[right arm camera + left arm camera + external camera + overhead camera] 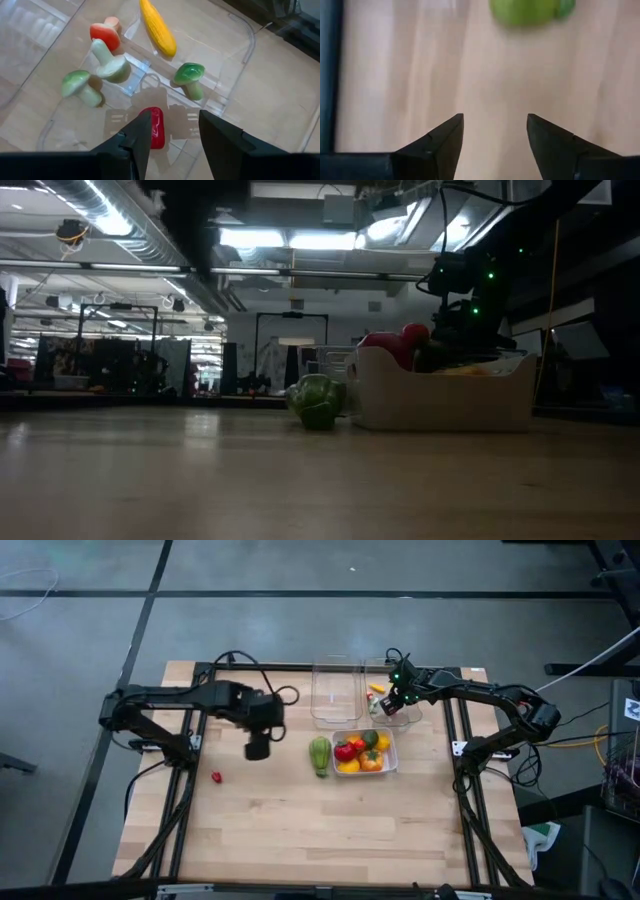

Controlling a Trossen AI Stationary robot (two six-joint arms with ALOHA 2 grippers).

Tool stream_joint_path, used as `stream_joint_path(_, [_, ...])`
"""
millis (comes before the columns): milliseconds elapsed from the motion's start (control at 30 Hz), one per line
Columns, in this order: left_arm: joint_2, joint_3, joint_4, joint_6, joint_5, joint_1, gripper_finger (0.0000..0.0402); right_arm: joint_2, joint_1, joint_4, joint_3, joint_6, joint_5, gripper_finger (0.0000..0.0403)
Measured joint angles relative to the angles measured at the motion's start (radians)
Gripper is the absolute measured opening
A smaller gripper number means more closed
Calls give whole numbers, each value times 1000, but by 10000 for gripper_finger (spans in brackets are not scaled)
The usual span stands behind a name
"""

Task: Sort produce into baskets
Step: Put the red bell pepper into the right transparent bin

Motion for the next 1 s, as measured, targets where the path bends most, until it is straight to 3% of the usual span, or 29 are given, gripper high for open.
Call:
stream_joint_path(167, [-8,-61,-136,-74,40,-32,214,0,0,-1,0,0,-1,163])
stream_joint_path(467, [-9,-306,-169,11,183,-130,214,0,0,-7,0,0,-1,163])
stream_joint_path(800, [-9,-521,-117,88,193,-266,214,0,0,-6,0,-1,-1,163])
stream_joint_path(1000, [-4,-521,-84,104,193,-330,214,0,0,-5,0,-1,-1,163])
